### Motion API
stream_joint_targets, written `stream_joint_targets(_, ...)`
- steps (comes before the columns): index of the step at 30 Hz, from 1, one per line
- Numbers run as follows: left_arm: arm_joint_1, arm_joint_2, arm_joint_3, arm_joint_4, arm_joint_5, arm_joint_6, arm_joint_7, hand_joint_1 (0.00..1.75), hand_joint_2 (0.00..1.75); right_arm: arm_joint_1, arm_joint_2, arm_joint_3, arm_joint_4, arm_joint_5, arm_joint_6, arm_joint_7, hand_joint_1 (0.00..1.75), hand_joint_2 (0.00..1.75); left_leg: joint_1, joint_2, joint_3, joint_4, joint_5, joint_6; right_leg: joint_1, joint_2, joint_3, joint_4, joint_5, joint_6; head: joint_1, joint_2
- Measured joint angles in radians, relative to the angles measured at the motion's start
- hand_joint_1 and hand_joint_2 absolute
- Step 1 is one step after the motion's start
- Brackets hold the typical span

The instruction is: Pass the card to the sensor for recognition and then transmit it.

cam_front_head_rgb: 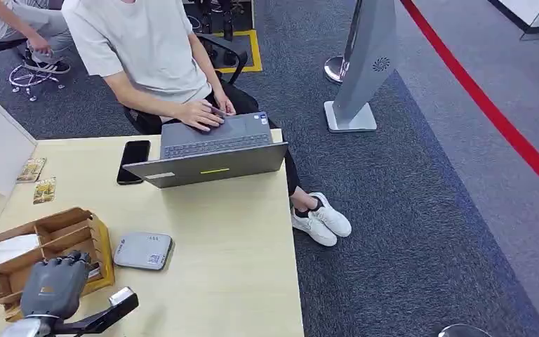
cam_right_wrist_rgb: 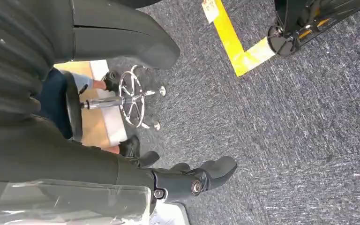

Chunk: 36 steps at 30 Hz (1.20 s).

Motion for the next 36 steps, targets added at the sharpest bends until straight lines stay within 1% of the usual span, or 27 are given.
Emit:
stream_joint_targets(17, 0.006, 0.000, 0.000, -0.004, -0.018, 0.021, 0.000, 1.75, 1.75, 0.000, 0.000, 0.001, 0.000, -0.005, 0.000, 0.000, 0.00, 1.75, 0.000, 0.000, 0.000, 0.000, 0.000, 0.000, 0.000, 0.000, 0.000, 0.000, 0.000, 0.000, 0.000, 0.000)
stream_joint_targets(23, 0.038, 0.000, 0.000, -0.067, -0.054, 0.069, -0.002, 1.75, 1.75, 0.001, 0.000, 0.001, 0.000, -0.013, 0.000, 0.000, 0.00, 1.75, 0.000, 0.000, 0.000, 0.000, 0.000, 0.000, 0.000, 0.000, 0.000, 0.000, 0.000, 0.000, 0.000, 0.000)
stream_joint_targets(30, 0.065, 0.001, 0.000, -0.134, -0.076, 0.100, -0.001, 1.75, 1.75, 0.001, 0.000, 0.001, 0.000, -0.027, -0.001, 0.000, 0.00, 1.75, 0.000, 0.000, 0.000, 0.000, 0.000, 0.000, 0.000, 0.000, 0.000, 0.000, 0.000, 0.000, 0.000, 0.000)
stream_joint_targets(36, 0.076, 0.002, 0.000, -0.167, -0.083, 0.111, -0.001, 1.75, 1.75, 0.002, 0.000, 0.001, 0.000, -0.027, -0.001, 0.000, 0.00, 1.75, 0.000, 0.000, 0.000, 0.000, 0.000, 0.000, 0.000, 0.000, 0.000, 0.000, 0.000, 0.000, 0.000, 0.000)
